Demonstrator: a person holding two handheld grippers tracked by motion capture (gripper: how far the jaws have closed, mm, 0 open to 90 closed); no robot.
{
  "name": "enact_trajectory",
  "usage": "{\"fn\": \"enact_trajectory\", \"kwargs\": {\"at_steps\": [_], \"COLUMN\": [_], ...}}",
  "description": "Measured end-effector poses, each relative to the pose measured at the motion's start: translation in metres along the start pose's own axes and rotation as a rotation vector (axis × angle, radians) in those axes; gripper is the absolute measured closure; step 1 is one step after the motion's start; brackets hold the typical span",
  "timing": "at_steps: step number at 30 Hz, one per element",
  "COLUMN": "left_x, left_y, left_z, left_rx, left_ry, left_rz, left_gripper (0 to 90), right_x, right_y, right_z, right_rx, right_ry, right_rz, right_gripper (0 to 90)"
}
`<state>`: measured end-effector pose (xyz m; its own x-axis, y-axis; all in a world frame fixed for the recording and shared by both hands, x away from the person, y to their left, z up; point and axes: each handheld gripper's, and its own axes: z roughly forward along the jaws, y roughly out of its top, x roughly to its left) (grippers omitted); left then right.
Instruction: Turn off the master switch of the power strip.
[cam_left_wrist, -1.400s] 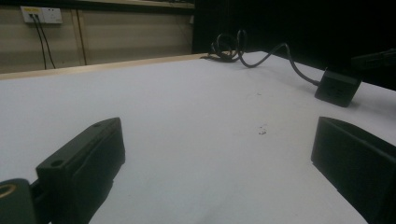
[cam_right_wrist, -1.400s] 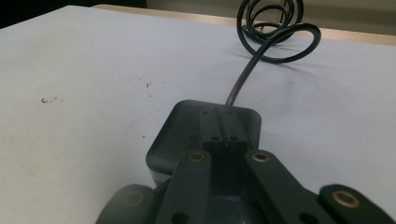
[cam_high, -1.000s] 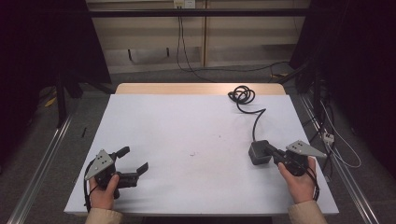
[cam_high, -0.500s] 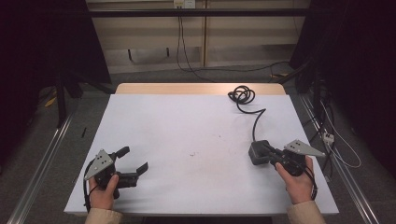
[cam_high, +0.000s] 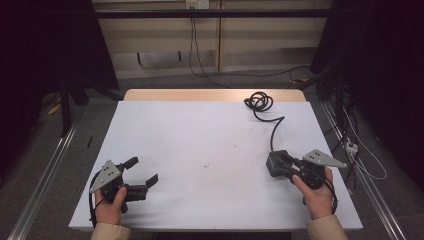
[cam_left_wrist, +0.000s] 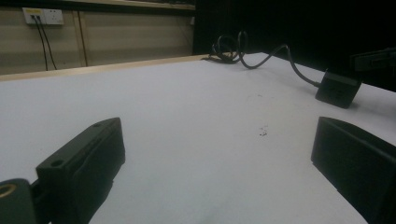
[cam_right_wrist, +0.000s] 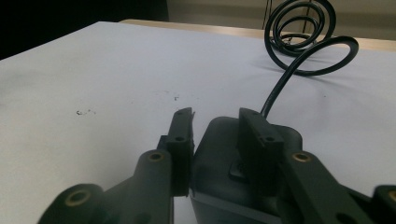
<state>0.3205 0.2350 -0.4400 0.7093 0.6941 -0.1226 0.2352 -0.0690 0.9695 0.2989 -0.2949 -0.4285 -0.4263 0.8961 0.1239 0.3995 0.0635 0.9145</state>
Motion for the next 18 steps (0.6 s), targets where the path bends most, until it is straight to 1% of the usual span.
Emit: {"fn": "enact_trajectory", "kwargs": {"at_steps": [4, 6, 10, 12, 16, 18], "left_x": [-0.0004, -0.0001, -0.0001, -0.0002, -0.0007, -0.0002], "left_y": [0.0002, 0.0, 0.0003, 0.0003, 0.0, 0.0002], "left_z": [-0.0009, -0.0008, -0.0002, 0.0004, 0.0007, 0.0004], "left_rx": [-0.003, -0.003, -0.002, -0.002, -0.001, -0.002], "left_ry": [0.001, 0.002, 0.001, -0.002, -0.003, -0.002], "left_rz": [0.0, -0.003, -0.001, -0.001, -0.003, -0.001], "left_gripper": [2.6, 2.6, 2.6, 2.6, 2.6, 2.6], "right_x": [0.0009, 0.0012, 0.0022, 0.0022, 0.0024, 0.0026], "right_y": [-0.0006, -0.0007, -0.0009, -0.0018, -0.0027, -0.0026], "right_z": [0.0012, 0.001, 0.0014, 0.0019, 0.0009, 0.0005], "right_rx": [-0.009, -0.016, -0.022, -0.023, -0.022, -0.025], "right_ry": [0.014, 0.017, 0.03, 0.036, 0.023, 0.018], "right_rz": [0.007, 0.007, 0.007, 0.007, 0.008, 0.007], "right_gripper": [59.2, 57.9, 49.0, 46.7, 39.7, 37.9]}}
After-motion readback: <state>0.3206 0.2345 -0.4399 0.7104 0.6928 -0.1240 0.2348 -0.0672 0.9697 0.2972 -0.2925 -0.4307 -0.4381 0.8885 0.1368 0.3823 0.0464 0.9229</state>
